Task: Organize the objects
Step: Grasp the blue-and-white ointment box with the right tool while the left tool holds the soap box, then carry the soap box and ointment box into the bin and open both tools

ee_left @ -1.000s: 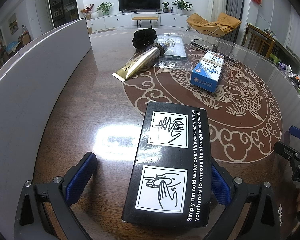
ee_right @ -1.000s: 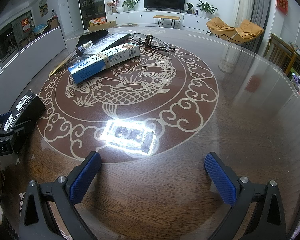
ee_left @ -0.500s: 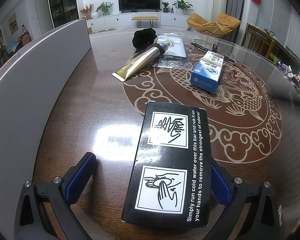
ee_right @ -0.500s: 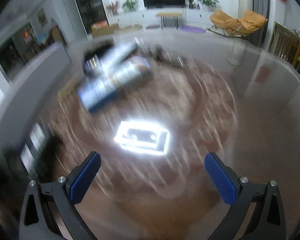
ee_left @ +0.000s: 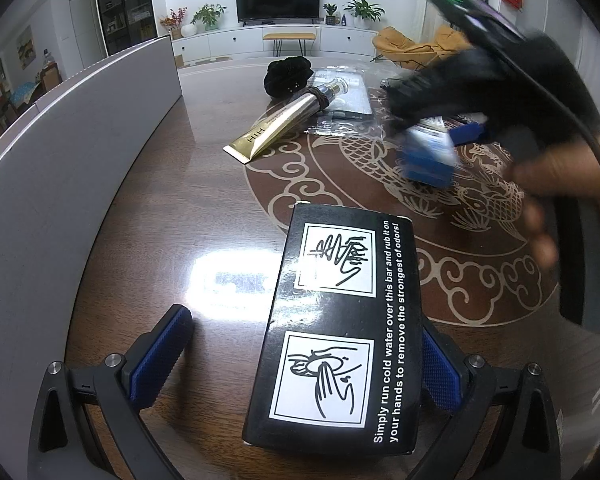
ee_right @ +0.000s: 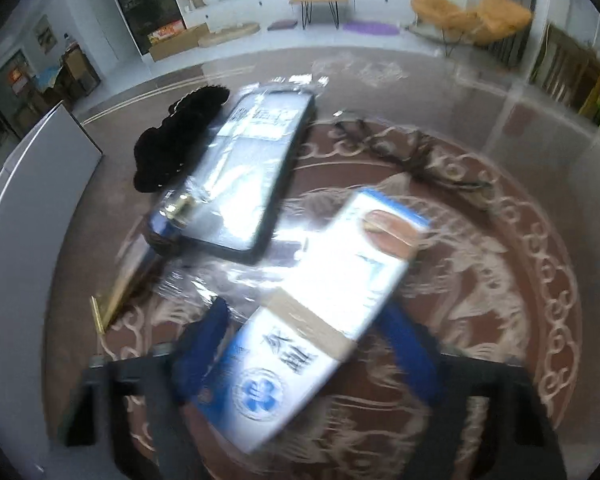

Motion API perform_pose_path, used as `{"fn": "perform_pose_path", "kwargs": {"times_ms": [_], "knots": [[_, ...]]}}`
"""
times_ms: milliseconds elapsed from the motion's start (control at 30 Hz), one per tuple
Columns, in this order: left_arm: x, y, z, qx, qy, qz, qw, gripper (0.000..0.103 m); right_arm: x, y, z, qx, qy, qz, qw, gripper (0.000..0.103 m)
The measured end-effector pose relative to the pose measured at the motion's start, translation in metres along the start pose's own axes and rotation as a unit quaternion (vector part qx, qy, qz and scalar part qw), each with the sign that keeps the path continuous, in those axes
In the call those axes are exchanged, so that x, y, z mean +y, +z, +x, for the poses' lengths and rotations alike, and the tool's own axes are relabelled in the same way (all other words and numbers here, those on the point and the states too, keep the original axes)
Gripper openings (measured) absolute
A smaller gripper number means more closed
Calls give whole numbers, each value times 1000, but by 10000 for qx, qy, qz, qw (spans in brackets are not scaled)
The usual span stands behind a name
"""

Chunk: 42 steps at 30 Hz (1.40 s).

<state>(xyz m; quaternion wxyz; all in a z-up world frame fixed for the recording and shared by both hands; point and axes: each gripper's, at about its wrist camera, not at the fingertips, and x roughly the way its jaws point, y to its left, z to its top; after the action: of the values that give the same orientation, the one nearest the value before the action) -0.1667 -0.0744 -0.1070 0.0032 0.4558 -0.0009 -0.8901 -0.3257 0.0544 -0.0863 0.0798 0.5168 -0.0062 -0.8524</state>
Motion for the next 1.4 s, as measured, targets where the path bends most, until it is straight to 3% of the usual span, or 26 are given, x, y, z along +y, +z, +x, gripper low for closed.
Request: {"fn": "perform_pose_path", "kwargs": {"times_ms": [33, 67, 333, 600, 700, 767, 900, 1033, 1067, 1100, 1133, 1167, 1267, 1400], "knots": [[0, 0, 0, -2, 0, 0, 10000, 103, -4, -4, -4, -70, -18, -46, 10000, 50], [0, 0, 0, -2, -1, -1, 10000, 103, -9, -10, -8, -119, -49, -98, 9999, 46], [0, 1, 1, -3, -3, 1, 10000, 103, -54, -84, -50, -497, -195, -613, 9967, 46], [0, 0, 1, -4, 11, 15, 10000, 103, -81, -170, -98, -704, 20, -652, 9954, 46], [1, -1, 0, 13, -40, 43, 10000, 103, -98, -177, -106, -595, 510, -382, 9962, 58], [1, -1, -1, 122, -143, 230, 9996, 103, -107, -176, -108, -409, 718, -184, 9964, 78], [4, -1, -3, 475, -268, 441, 9975, 103, -106, -164, -105, -161, 737, -212, 9969, 79], [5, 1, -5, 449, -262, 436, 9977, 103, -83, -151, -92, 185, 641, -567, 9962, 80], [4, 2, -6, 411, -323, 446, 9976, 92, -78, -149, -88, 255, 576, -622, 9961, 78], [2, 3, -7, 338, -460, 453, 9973, 64, -75, -148, -87, 248, 455, -672, 9964, 72], [0, 4, -9, 270, -478, 483, 9973, 59, -74, -149, -88, 230, 355, -697, 9967, 53], [-4, 6, -10, 202, -323, 549, 9978, 58, -74, -150, -89, 202, 277, -696, 9970, 45], [-8, 7, -21, -13, -540, 581, 9968, 58, -82, -153, -98, 196, 487, -444, 9976, 45], [1, 2, -55, -251, -889, 178, 9956, 58, -90, -156, -123, 70, 853, -164, 9962, 45]]}}
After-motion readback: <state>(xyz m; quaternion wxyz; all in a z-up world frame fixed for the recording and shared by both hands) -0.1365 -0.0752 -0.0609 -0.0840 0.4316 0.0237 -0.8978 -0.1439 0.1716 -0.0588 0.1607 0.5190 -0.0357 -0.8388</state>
